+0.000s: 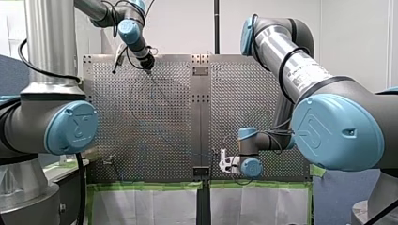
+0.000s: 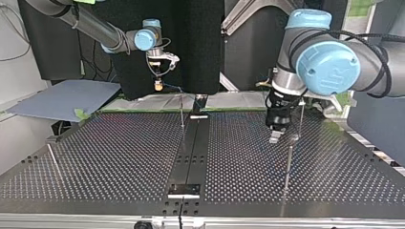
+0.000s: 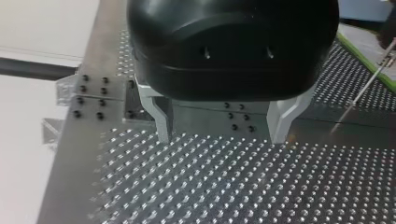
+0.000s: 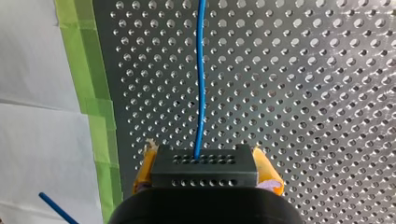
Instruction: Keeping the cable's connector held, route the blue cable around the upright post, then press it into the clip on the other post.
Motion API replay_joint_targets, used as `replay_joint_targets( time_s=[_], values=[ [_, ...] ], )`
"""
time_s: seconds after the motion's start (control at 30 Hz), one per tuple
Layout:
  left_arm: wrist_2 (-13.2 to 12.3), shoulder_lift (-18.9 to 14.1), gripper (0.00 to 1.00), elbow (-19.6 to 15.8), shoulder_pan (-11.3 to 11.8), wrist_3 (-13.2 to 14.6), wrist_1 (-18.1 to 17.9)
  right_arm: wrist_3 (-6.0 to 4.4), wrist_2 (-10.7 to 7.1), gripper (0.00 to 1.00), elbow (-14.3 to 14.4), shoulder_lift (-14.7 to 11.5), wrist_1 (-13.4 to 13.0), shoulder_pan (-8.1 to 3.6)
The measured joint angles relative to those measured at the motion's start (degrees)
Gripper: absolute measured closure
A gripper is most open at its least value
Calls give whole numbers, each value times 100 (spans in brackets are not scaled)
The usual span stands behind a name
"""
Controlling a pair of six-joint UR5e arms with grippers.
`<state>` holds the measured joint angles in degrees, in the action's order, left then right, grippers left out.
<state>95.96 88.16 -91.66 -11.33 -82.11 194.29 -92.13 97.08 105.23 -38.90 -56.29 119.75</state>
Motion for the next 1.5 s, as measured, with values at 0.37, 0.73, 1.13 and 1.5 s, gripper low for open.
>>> replay_joint_targets(
  time_s=[0.37,0.73,1.13,1.5],
  values=[
    [537,549,0,1,-550,335,-534,-15,-46,100,1,0,-14,0],
    [1128,1110,0,1,-950,823,-1127,-20,-56,100,2,0,-15,0],
    [1357,1469,0,128,-881,1023,-1299,-34,-56,100,0,0,-15,0],
    [1659,1926,0,711,-832,1547,-1140,-56,-135,100,-2,0,-18,0]
  ],
)
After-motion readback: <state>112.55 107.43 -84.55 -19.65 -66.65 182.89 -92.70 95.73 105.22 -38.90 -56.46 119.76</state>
